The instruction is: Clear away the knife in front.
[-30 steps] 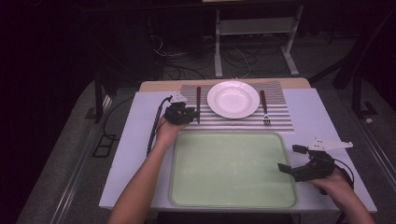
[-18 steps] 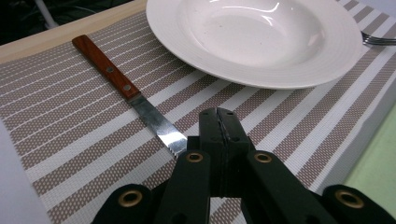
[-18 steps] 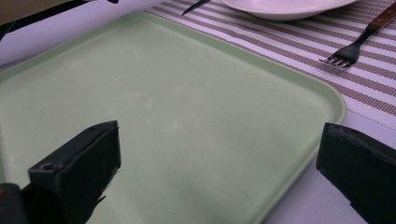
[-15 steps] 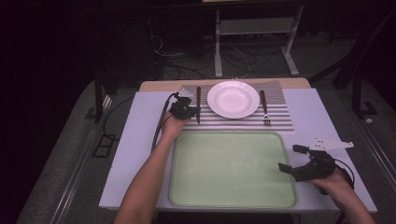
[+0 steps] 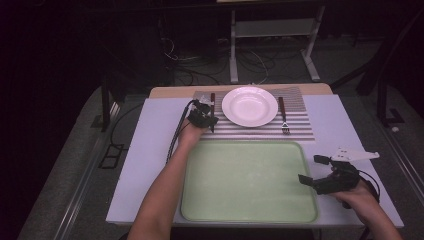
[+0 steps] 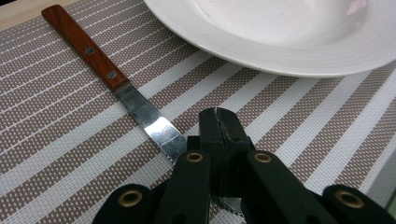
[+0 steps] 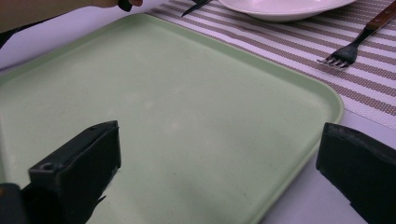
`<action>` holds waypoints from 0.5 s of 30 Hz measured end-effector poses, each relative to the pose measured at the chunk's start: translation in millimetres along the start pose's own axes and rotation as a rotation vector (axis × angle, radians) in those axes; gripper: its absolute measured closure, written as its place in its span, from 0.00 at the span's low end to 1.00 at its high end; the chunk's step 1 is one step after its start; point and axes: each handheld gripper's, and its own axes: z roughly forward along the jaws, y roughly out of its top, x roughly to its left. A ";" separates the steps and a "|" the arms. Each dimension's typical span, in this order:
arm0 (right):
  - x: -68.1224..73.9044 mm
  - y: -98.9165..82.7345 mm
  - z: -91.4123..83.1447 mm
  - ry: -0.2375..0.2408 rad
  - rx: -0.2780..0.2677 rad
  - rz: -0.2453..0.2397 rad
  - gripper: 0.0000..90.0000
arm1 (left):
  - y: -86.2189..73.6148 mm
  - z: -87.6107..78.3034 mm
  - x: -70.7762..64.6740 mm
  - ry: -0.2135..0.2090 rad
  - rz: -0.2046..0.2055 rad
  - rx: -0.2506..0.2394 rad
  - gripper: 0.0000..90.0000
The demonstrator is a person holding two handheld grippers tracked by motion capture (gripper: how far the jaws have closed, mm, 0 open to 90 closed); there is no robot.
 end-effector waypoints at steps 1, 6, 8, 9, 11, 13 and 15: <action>-0.2 0.0 -0.1 0.000 -0.001 0.000 0.00 | 0.1 0.5 -0.5 0.004 0.003 0.001 0.99; -0.7 -0.1 -0.5 -0.001 -0.004 0.001 0.00 | 0.1 2.3 -0.1 0.007 0.015 0.023 0.99; -0.7 -0.2 -0.5 -0.001 -0.004 0.000 0.00 | -0.6 3.3 -0.1 0.007 0.014 0.031 0.99; -0.6 -0.1 -0.6 -0.001 -0.004 0.002 0.00 | -1.0 3.9 0.0 0.006 0.014 0.036 0.99; -0.5 0.0 -0.8 -0.002 -0.005 0.003 0.00 | -1.6 4.6 0.1 0.005 0.016 0.037 0.99; -0.5 0.0 -0.8 -0.002 -0.004 0.003 0.00 | -1.7 4.9 1.0 0.009 0.006 0.036 1.00; -0.5 -0.1 -0.7 -0.002 -0.004 0.001 0.00 | -1.9 4.9 1.4 0.006 0.002 0.035 1.00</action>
